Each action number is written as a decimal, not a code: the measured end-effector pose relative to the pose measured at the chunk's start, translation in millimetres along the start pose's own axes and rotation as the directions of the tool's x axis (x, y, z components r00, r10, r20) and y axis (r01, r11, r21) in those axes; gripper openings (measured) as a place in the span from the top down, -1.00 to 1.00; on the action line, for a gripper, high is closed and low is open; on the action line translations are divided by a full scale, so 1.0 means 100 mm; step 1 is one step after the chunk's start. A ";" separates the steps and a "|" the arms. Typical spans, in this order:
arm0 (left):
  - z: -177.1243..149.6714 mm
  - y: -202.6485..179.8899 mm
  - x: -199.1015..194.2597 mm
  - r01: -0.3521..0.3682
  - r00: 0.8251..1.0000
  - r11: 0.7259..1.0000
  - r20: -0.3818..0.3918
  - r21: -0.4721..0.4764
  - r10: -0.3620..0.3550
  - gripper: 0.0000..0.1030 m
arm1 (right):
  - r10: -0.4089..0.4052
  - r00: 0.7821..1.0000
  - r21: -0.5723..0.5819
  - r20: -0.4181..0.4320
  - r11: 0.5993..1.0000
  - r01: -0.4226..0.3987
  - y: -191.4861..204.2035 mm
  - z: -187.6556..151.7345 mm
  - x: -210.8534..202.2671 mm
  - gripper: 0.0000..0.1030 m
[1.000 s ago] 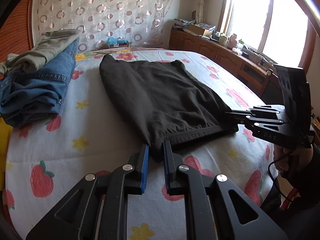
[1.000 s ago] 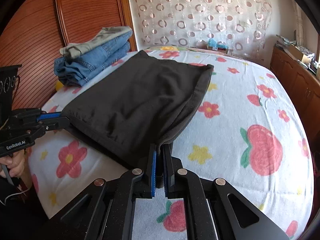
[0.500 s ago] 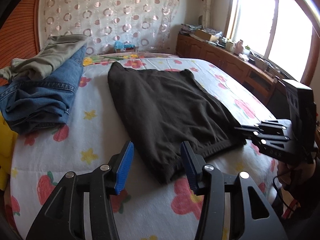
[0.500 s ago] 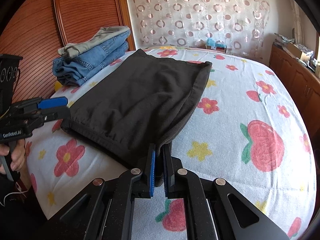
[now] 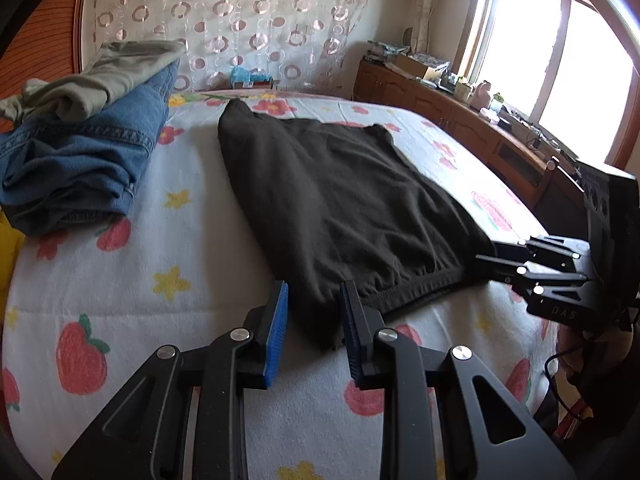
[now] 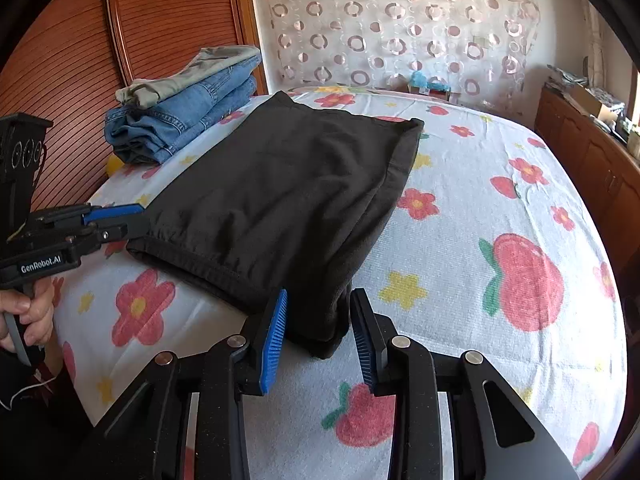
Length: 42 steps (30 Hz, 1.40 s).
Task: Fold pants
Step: 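Grasp the new folded edge of the black pants with both grippers, then lift the folded edge with both grippers and fold it over the pants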
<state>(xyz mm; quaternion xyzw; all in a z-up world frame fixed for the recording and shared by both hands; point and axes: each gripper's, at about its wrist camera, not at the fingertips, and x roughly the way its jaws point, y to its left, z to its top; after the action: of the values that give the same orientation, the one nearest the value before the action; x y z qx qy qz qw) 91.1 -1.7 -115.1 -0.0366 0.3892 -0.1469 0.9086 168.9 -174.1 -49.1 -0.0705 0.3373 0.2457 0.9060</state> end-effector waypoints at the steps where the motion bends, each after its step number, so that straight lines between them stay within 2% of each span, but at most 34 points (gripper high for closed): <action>1: -0.02 0.00 0.02 -0.001 1.000 1.000 -0.006 0.000 0.001 0.46 | 0.000 1.000 0.000 -0.001 1.000 0.000 0.00 0.00 0.00 0.35; 15: -0.10 0.05 0.03 0.033 0.999 0.999 -0.001 -0.043 -0.033 0.46 | 0.021 1.000 0.051 0.000 0.998 -0.021 -0.10 0.01 0.00 0.35; 20: -0.11 0.04 0.01 0.032 0.999 0.998 0.003 -0.049 -0.031 0.46 | 0.023 1.000 0.033 -0.003 0.999 -0.022 -0.09 0.01 -0.01 0.35; 26: -0.14 0.02 0.01 0.043 0.999 0.998 0.008 -0.052 -0.043 0.47 | 0.057 0.998 0.029 -0.011 0.998 -0.057 -0.08 0.00 0.00 0.57; 29: -0.13 -0.01 0.00 0.047 0.999 0.998 0.008 -0.048 -0.047 0.72 | 0.082 0.997 0.045 -0.008 0.996 -0.081 -0.11 0.00 0.00 0.72; 30: -0.11 -0.01 -0.01 0.043 0.999 0.998 0.010 -0.050 -0.043 0.73 | 0.088 0.996 0.054 -0.006 0.995 -0.088 -0.14 0.01 -0.01 0.76; 36: 0.00 -0.06 -0.22 0.065 0.996 0.997 0.064 -0.038 -0.062 0.75 | 0.122 0.992 0.058 0.034 0.991 -0.124 -0.19 0.04 -0.13 0.81; 42: 0.14 -0.15 -0.54 0.052 0.989 0.999 0.140 0.005 -0.052 0.75 | 0.139 0.985 0.036 0.101 0.989 -0.143 -0.15 0.10 -0.44 0.81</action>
<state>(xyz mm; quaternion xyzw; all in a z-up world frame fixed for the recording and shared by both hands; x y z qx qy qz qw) 62.2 -0.8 -65.1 -0.0564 0.3230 -0.1677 0.9297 153.4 -201.5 -13.8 -0.0147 0.3015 0.3050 0.9032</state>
